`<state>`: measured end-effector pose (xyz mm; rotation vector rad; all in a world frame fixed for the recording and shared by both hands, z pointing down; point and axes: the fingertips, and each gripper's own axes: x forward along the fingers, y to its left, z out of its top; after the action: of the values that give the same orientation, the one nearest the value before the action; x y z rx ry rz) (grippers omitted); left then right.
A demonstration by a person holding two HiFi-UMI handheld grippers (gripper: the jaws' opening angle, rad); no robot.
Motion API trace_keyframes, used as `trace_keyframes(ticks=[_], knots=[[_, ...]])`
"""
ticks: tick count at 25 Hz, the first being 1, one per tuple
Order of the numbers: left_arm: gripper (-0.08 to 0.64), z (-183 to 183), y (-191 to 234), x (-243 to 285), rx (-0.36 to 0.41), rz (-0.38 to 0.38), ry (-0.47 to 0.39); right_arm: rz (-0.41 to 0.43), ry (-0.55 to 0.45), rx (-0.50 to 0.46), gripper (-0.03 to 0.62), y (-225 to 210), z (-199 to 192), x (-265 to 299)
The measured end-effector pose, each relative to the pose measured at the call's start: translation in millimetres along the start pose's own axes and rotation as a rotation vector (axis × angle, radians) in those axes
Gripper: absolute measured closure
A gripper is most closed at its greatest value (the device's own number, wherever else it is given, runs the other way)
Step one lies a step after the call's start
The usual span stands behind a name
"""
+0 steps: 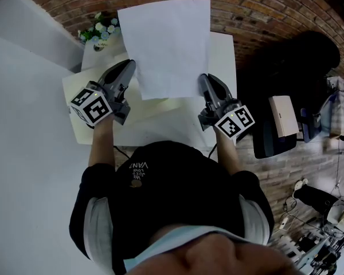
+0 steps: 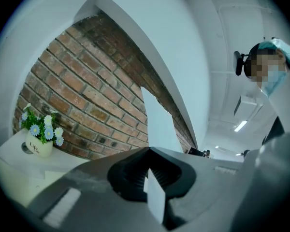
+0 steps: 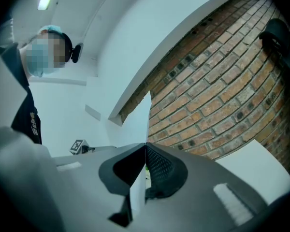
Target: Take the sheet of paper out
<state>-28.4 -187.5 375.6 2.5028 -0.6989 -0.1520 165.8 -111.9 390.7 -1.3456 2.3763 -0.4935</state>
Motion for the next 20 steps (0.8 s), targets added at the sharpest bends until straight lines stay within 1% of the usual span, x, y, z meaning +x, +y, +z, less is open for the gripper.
trace_keyframes(ticks=[13, 20], knots=[[0.558, -29.4, -0.5, 1.9, -0.078, -0.019, 0.059, -0.082, 0.019, 0.041, 0.592, -10.0, -22.2, -21.6], [0.558, -37.2, -1.4, 1.5, -0.088, -0.024, 0.089, -0.107, 0.030, 0.059, 0.592, -14.6, -33.3, -26.4]])
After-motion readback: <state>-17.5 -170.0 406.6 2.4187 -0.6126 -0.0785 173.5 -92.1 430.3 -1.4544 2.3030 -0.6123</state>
